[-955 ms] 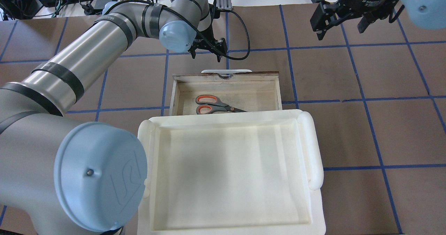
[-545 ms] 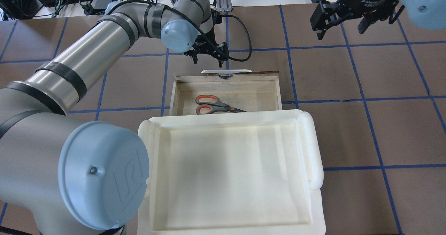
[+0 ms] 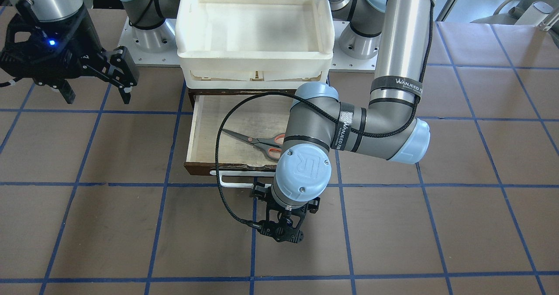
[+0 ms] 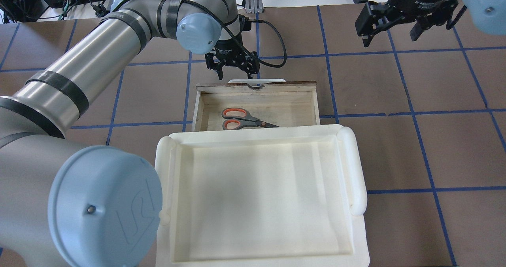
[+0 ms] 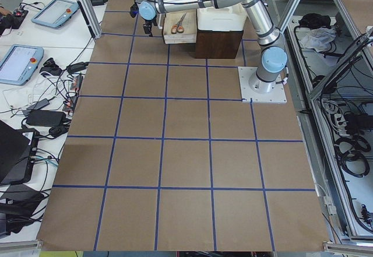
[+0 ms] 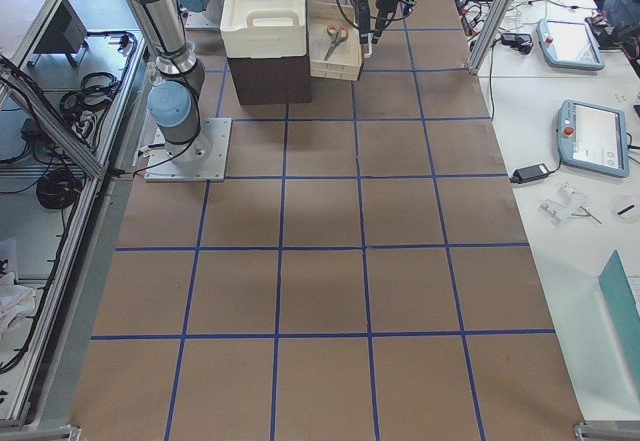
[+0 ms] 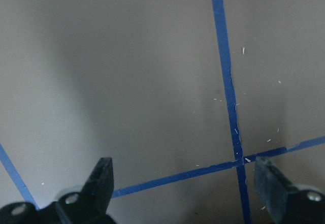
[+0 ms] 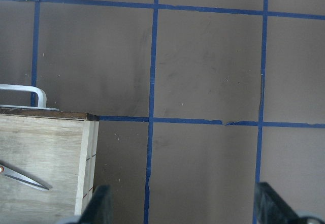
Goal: Put scissors in drawer and close it
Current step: 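Lower the left gripper to the drawer's white handle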
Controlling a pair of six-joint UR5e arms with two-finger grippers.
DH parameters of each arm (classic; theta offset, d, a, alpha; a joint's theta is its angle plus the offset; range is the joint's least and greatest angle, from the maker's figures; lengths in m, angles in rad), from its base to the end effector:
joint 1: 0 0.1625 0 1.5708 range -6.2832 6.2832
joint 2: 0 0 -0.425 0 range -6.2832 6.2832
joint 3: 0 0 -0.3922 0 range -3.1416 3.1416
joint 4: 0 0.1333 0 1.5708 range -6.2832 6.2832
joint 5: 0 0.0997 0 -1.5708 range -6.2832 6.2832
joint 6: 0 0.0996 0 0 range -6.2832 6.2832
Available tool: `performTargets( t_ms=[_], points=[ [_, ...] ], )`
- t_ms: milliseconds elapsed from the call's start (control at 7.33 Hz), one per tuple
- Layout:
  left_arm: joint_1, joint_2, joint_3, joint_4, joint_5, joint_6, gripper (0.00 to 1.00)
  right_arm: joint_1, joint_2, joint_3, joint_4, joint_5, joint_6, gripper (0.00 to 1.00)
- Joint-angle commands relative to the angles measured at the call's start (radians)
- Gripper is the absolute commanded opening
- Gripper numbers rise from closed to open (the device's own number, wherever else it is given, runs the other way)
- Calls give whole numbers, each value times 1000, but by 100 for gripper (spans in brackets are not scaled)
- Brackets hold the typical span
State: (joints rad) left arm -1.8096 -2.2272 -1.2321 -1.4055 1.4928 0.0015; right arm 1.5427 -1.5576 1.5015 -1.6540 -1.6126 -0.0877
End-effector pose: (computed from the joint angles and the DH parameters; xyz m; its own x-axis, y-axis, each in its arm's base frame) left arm -0.3063 -0.6617 0.2634 -0.9711 0.2258 0.0772 0.2353 0.9600 0.1517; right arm 0.1148 -0.5132 0.5247 -0.9972 -0.0530 0.0534 -0.0597 0.9891 -0.1347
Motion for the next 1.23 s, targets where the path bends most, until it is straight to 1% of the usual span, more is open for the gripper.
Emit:
performTargets(
  t_ms=[0, 273, 409, 545, 1091],
  points=[
    [1, 12, -4, -20, -2, 0, 100, -3, -10, 8, 28, -3, 2, 100],
    [4, 30, -4, -62, -2, 0, 100, -3, -24, 9, 43, -1, 32, 100],
    [4, 37, -7, -64, -2, -3, 100, -4, -25, 11, 62, 2, 158, 100],
    [6, 46, -9, -82, -8, -3, 100, -3, -25, 17, 62, 2, 187, 100],
    [7, 75, -18, -125, -9, -5, 100, -4, -36, 39, 54, -1, 184, 100]
  ],
)
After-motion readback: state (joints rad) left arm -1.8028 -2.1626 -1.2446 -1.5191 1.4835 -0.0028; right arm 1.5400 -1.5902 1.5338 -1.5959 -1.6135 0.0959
